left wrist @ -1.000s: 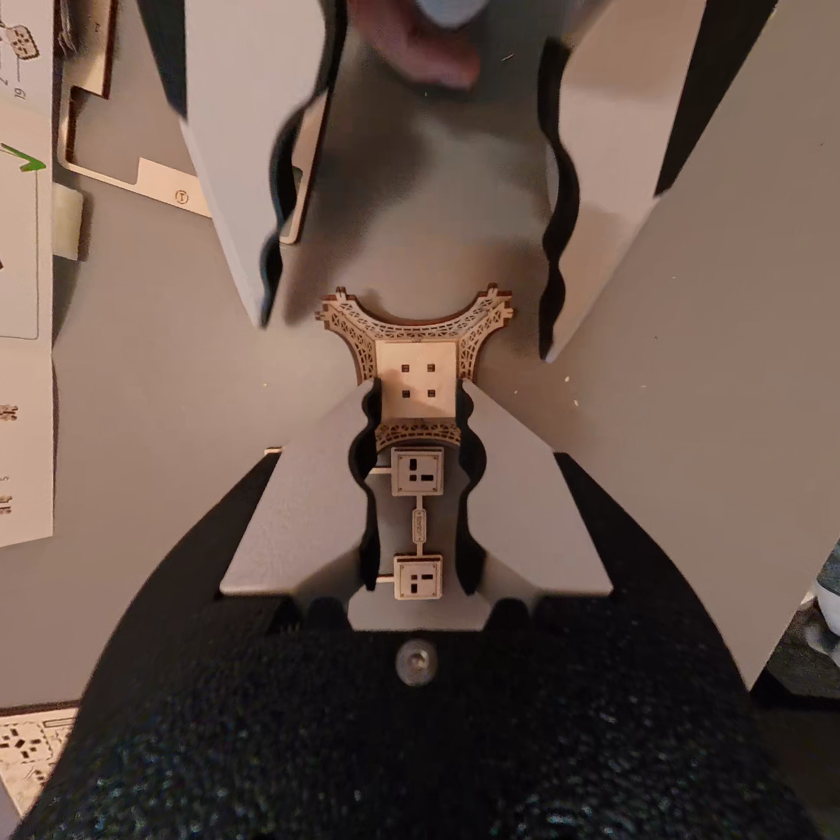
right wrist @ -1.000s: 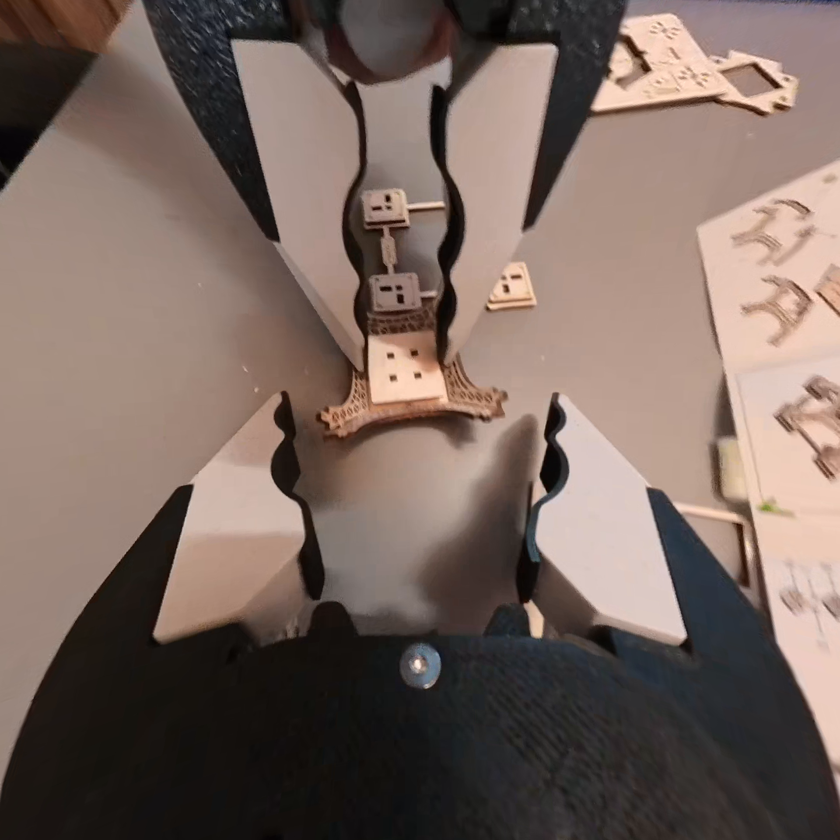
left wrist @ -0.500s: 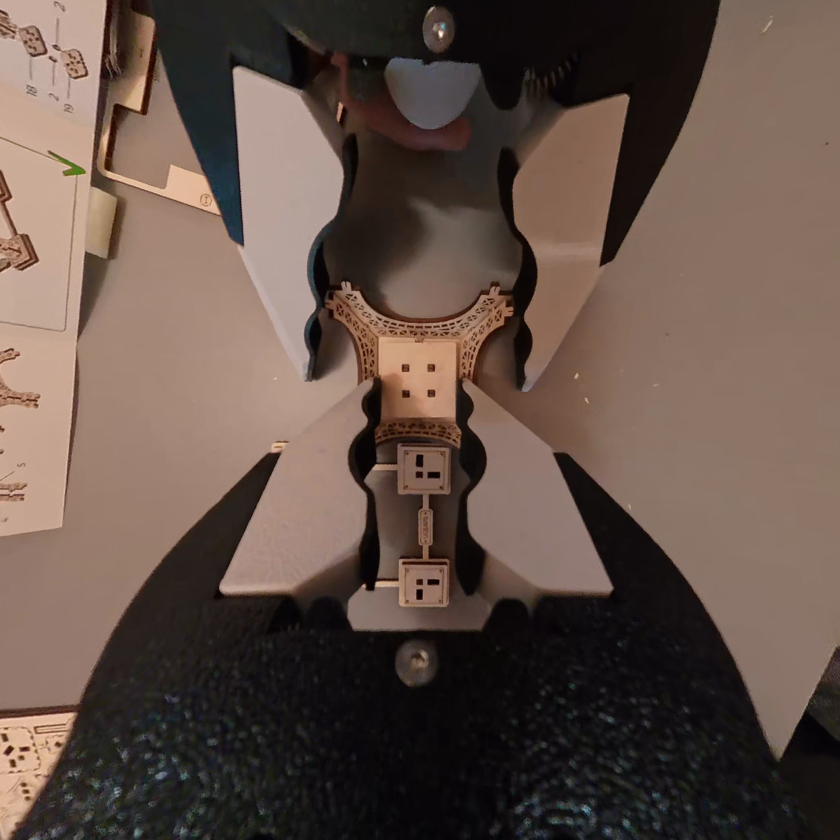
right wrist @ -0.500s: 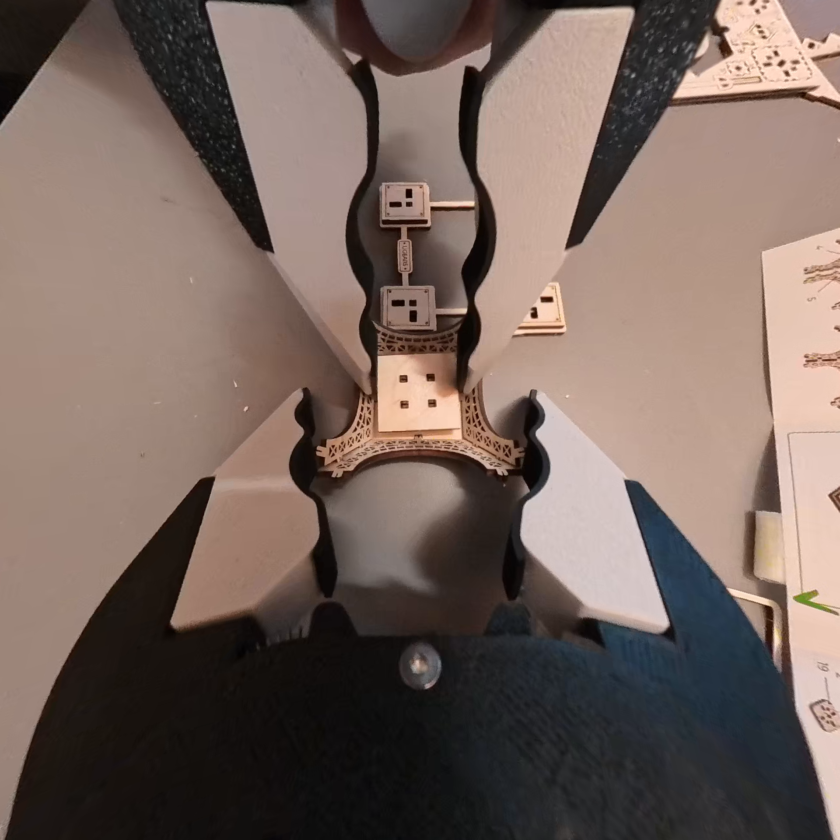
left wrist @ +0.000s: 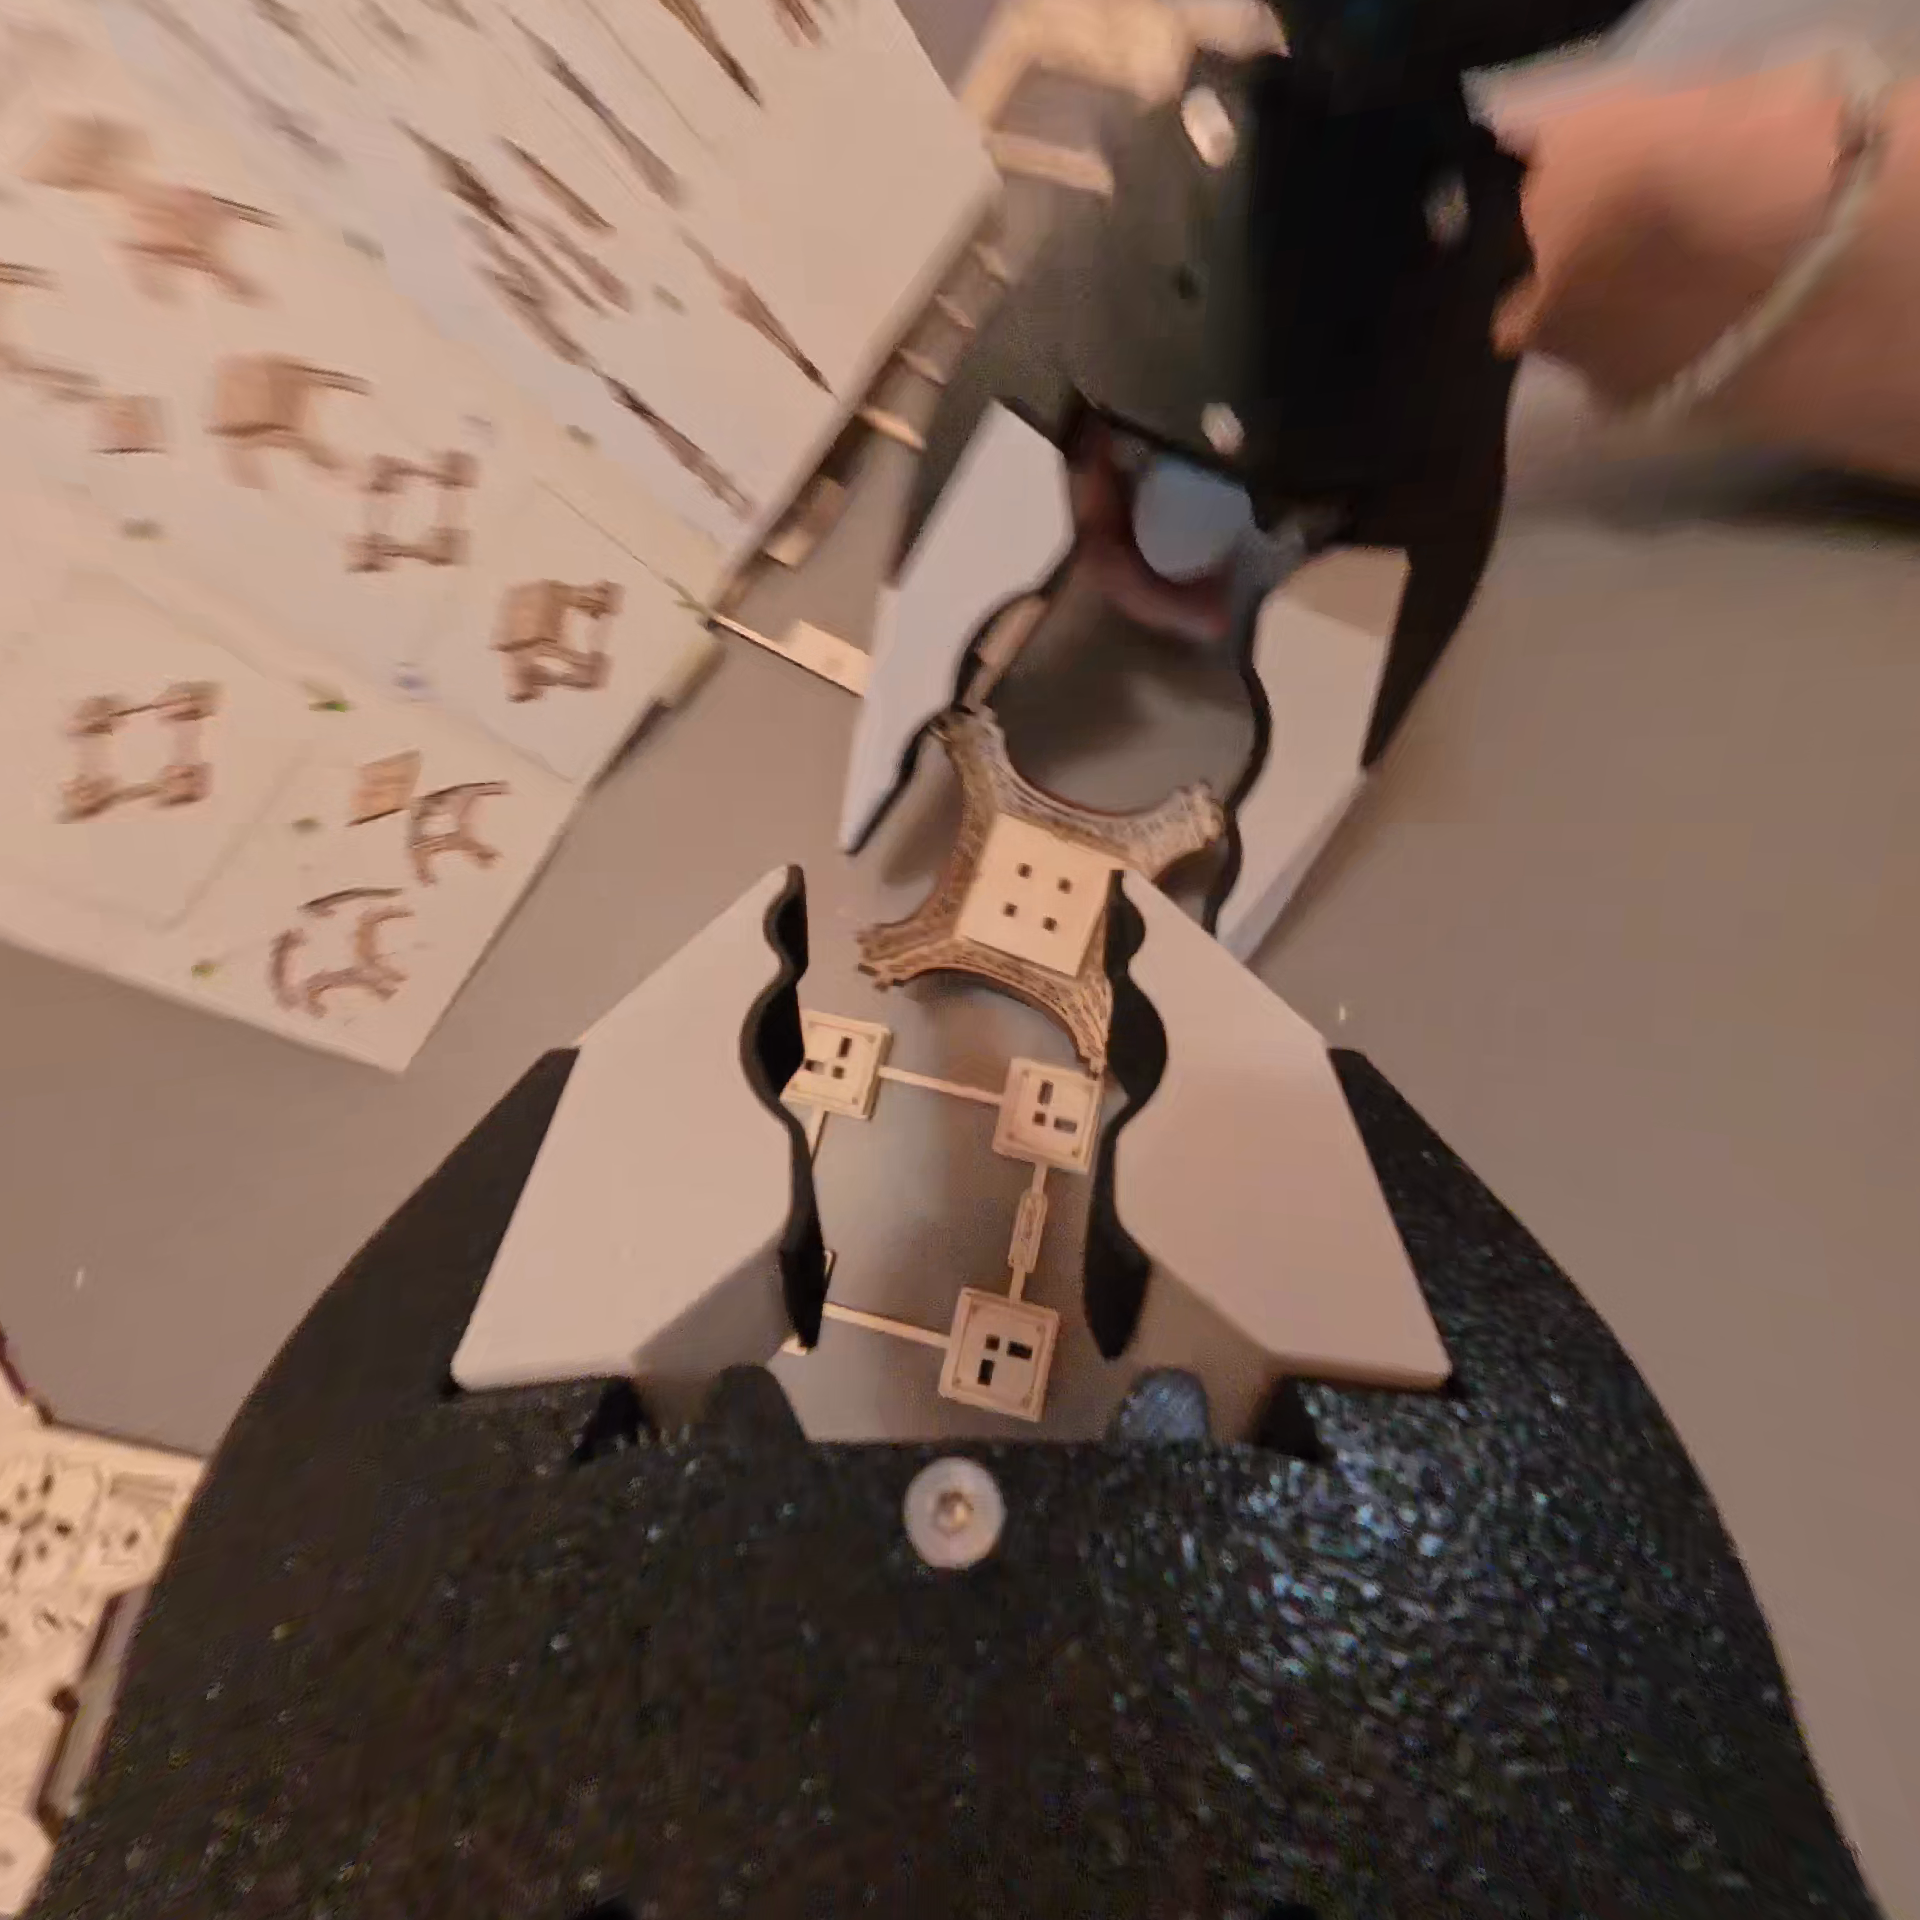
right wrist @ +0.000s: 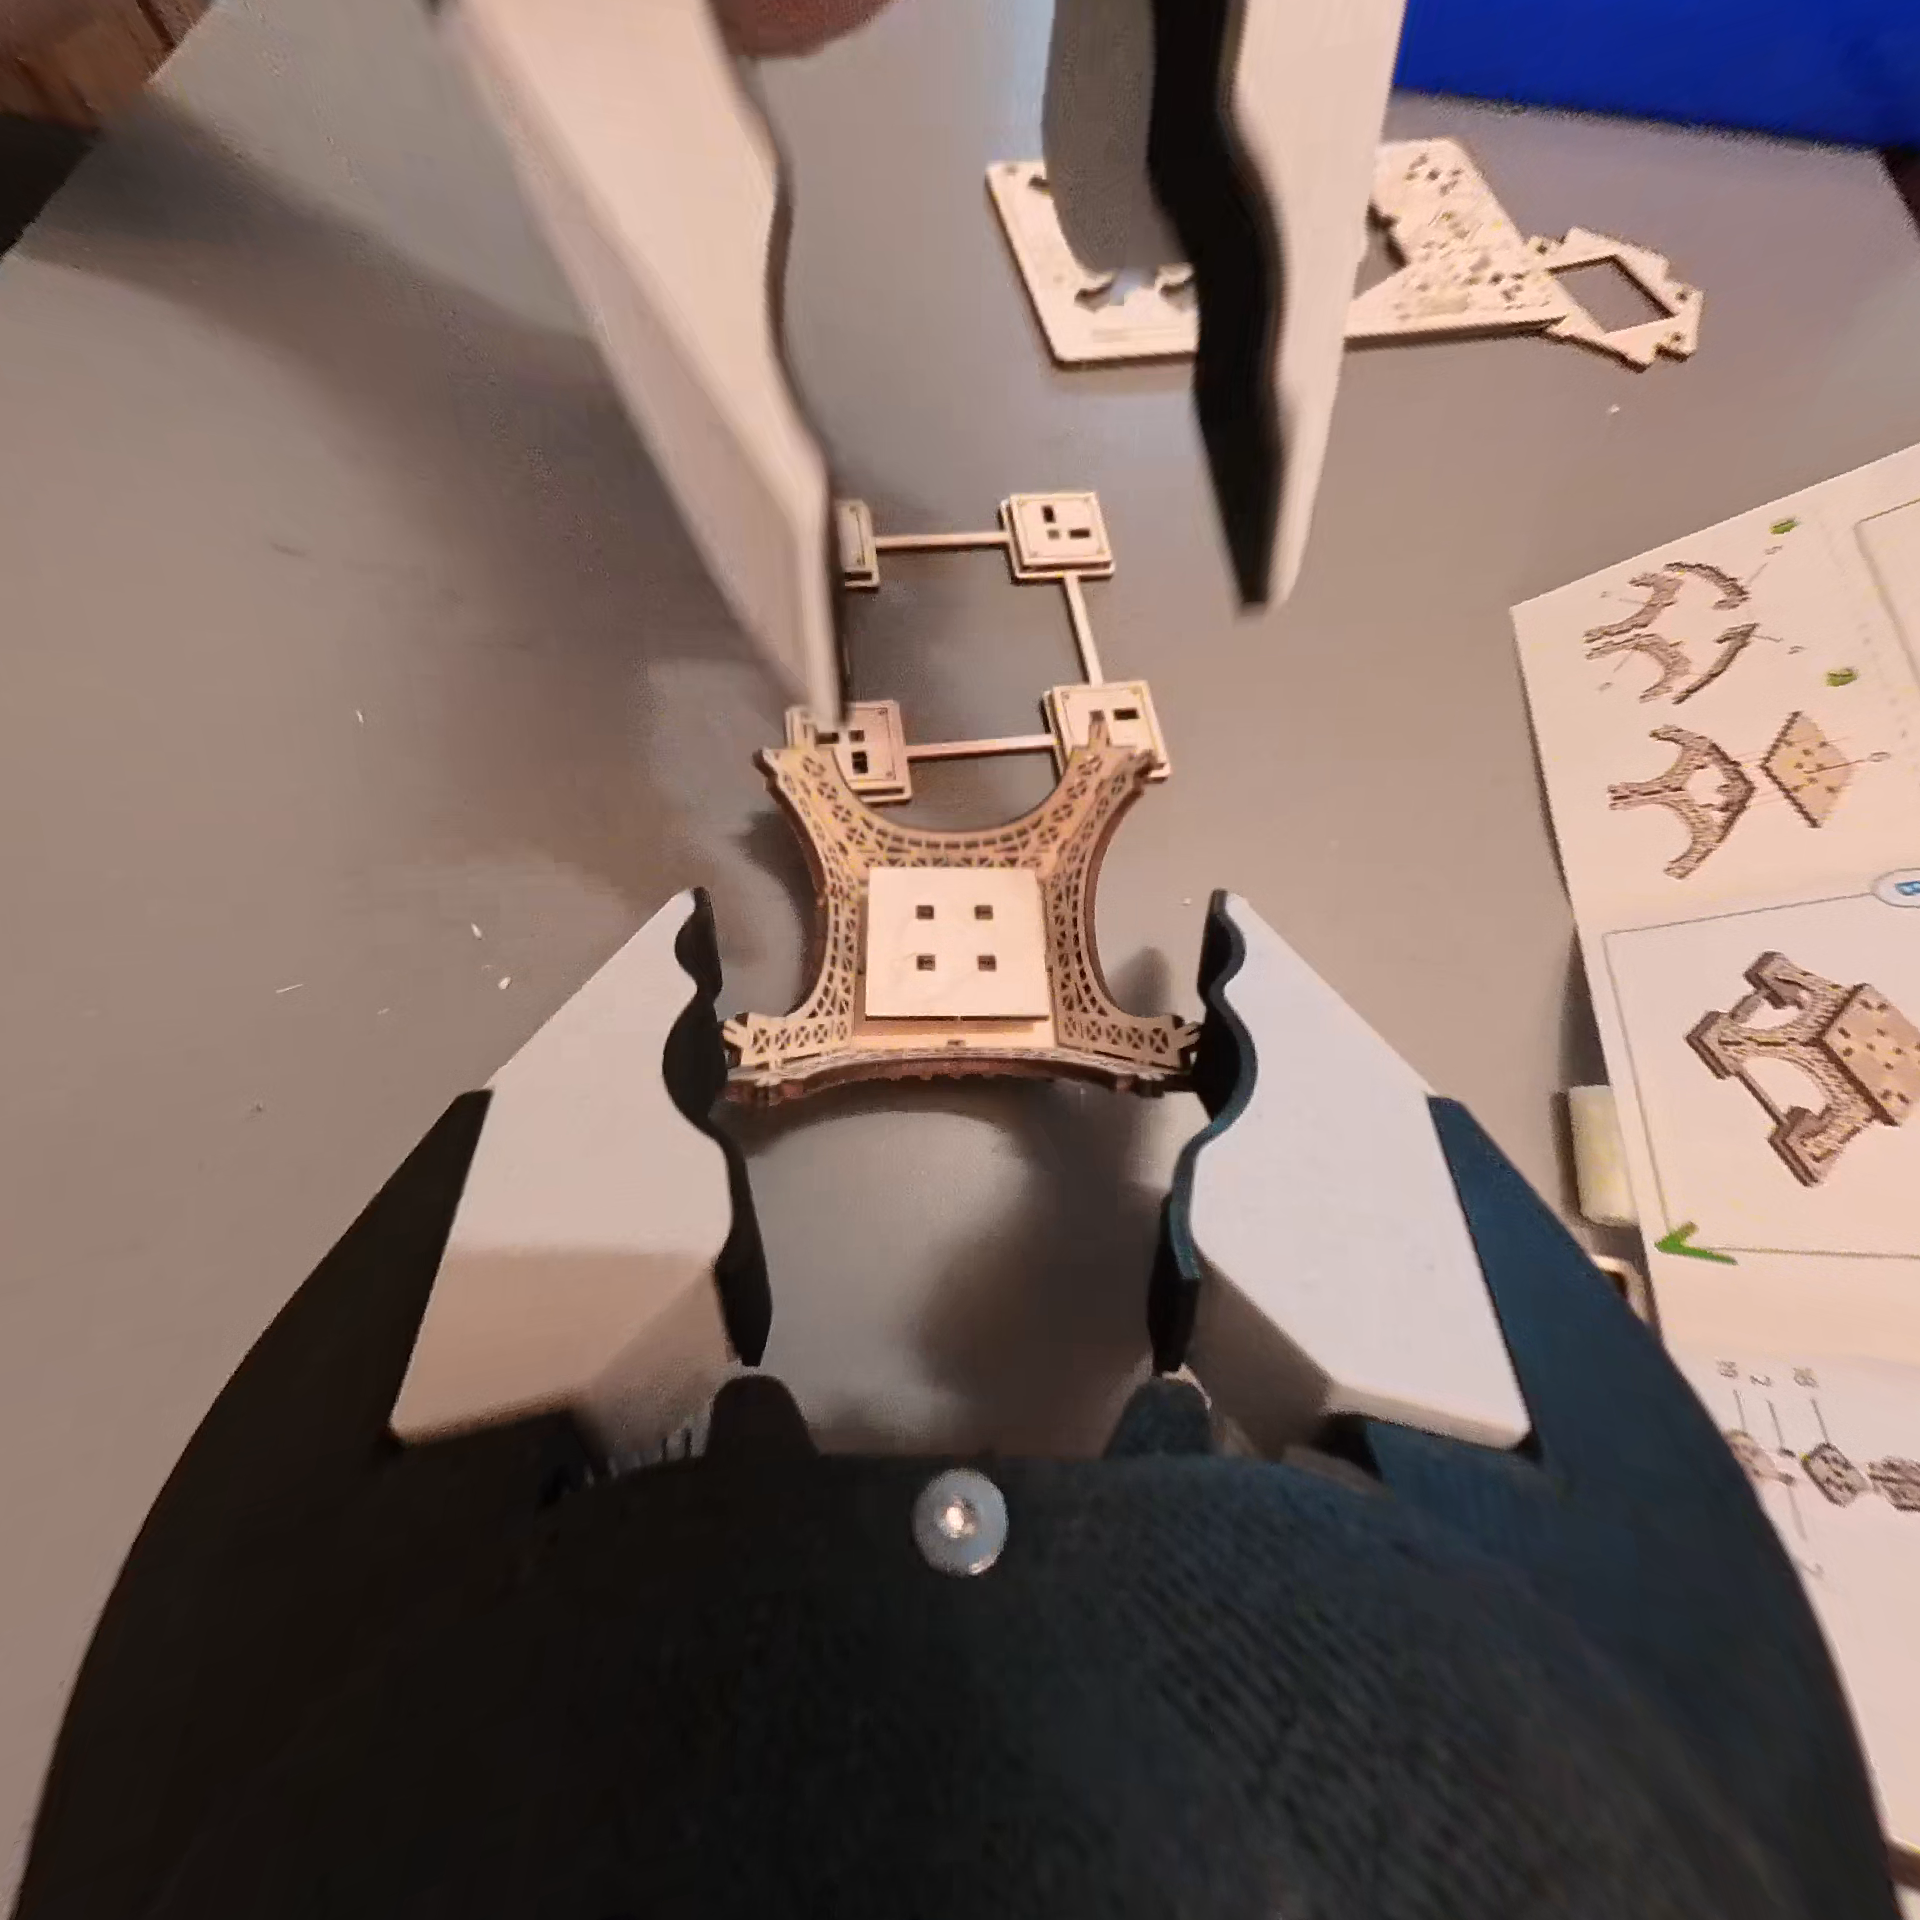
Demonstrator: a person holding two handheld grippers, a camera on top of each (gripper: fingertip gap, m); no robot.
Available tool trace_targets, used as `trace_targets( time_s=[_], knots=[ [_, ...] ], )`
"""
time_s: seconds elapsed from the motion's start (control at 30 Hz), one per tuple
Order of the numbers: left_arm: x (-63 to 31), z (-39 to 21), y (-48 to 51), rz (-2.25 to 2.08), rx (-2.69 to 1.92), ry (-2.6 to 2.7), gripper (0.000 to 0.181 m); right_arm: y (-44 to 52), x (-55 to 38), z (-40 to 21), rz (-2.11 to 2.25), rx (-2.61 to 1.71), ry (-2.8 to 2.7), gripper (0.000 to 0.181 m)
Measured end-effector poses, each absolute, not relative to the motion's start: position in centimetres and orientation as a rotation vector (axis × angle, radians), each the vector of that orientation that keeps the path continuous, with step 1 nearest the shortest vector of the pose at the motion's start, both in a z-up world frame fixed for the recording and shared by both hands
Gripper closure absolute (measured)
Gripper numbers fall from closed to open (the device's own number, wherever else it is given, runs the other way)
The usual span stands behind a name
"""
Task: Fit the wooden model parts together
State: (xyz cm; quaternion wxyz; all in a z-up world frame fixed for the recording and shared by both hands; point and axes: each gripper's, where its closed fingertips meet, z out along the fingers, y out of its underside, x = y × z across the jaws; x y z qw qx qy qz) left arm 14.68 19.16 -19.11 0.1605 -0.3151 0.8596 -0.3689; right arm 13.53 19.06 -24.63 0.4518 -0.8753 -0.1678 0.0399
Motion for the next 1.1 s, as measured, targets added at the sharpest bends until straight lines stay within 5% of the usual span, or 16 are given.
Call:
trace_targets(
  time_s=[0.3, 0.77, 1.1],
  knots=[
    [12.4, -20.0, 20.3, -1.627, -1.569, 2.131, 0.126, 18.3, 13.5, -21.5, -0.042, -1.993, -0.405, 0.091],
    [9.0, -17.2, 14.6, -2.434, -1.59, 2.107, 0.119, 17.3, 7.8, -13.2, 0.003, -1.697, -0.468, 0.091],
    [7.9, -13.5, 13.3, -2.75, -1.376, 2.081, 0.167, 16.8, 6.4, -11.5, -0.047, -1.604, -0.498, 0.091]
  ],
)
